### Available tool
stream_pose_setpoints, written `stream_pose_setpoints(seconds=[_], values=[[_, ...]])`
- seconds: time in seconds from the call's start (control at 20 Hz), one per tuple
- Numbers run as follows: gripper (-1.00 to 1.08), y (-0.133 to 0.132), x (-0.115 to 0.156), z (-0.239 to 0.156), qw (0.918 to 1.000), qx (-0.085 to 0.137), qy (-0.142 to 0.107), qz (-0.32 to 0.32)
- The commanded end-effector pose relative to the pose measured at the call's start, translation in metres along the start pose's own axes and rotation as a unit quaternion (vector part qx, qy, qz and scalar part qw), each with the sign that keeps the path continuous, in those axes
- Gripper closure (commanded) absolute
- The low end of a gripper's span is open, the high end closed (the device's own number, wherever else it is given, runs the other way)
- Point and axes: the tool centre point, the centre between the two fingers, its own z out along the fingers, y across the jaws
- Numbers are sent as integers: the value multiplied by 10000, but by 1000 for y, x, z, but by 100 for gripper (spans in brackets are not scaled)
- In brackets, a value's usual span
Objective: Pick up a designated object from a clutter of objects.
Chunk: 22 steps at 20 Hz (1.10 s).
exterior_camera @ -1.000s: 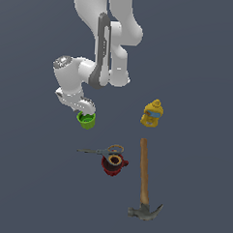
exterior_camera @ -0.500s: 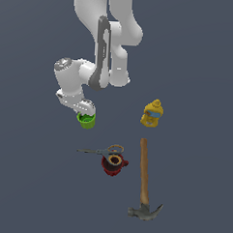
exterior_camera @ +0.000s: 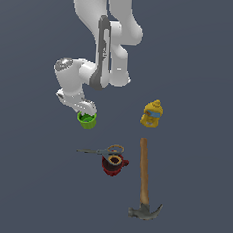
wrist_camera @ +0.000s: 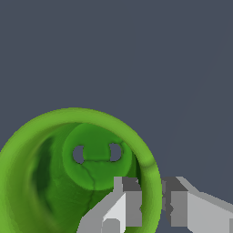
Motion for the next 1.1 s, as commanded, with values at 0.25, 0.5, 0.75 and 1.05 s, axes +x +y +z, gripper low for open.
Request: stream_pose_setpoints(seconds=[0.25, 0.5, 0.75, 1.05], values=[[108, -18, -4, -16, 10000, 1, 10, -3], [108, -39, -9, -36, 10000, -3, 9, -1], [108, -69, -16, -64, 10000, -17, 12, 1], [108, -115, -26, -105, 10000, -36, 19, 5]])
